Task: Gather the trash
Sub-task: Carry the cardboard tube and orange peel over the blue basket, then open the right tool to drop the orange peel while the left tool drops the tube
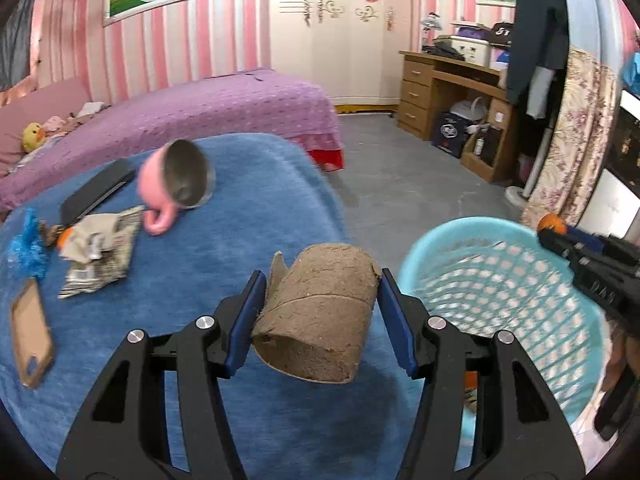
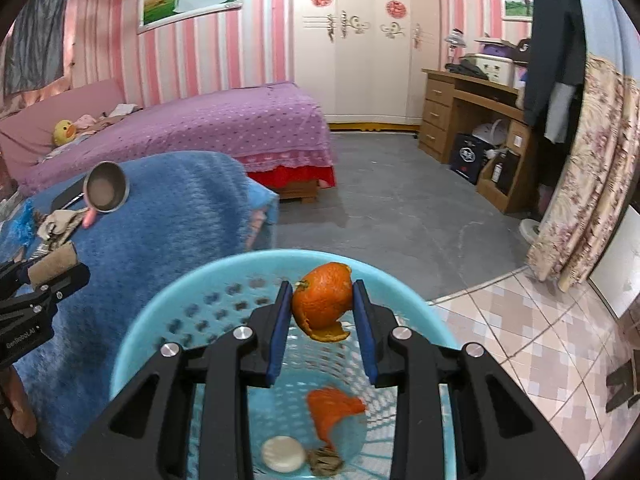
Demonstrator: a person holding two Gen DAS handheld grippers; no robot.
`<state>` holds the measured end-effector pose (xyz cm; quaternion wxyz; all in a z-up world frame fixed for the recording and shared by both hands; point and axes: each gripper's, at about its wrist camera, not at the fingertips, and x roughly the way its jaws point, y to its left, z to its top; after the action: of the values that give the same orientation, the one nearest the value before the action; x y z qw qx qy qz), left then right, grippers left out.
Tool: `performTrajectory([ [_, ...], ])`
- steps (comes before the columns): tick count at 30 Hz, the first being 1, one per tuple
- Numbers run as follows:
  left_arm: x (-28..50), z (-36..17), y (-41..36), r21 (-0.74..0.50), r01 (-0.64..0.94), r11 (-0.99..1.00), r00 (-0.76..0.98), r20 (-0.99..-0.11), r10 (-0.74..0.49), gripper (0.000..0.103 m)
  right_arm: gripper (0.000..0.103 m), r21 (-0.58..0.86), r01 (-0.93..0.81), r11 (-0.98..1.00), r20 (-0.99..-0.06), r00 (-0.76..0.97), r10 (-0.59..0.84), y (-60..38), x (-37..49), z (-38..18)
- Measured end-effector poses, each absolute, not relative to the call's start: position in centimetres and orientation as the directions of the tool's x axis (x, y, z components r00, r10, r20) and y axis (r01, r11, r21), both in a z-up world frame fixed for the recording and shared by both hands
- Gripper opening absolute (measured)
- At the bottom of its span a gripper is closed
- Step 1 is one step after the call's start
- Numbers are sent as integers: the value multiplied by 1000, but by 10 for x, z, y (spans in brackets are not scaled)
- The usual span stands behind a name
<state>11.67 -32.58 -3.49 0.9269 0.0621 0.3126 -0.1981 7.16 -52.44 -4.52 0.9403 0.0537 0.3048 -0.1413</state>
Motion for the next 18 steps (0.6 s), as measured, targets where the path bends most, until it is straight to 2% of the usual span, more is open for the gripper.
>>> performTrajectory([
  [6,98,-39,-374,6,469,883,705,-605,-370,56,31,17,333,943,-594,762,-258,-542,61,-51],
  [14,92,-38,-400,20,492,871,697,-608,-380,56,31,42,349,936,-602,757,-255,-552,50,-58],
  [16,94,-38,-404,30,491,870,700,-609,-374,58,31,48,349,936,-602,758,-251,-552,49,-59],
  [18,97,-39,-406,40,495,868,695,-617,-369,66,31,57,347,936,-598,763,-246,-551,47,-59],
])
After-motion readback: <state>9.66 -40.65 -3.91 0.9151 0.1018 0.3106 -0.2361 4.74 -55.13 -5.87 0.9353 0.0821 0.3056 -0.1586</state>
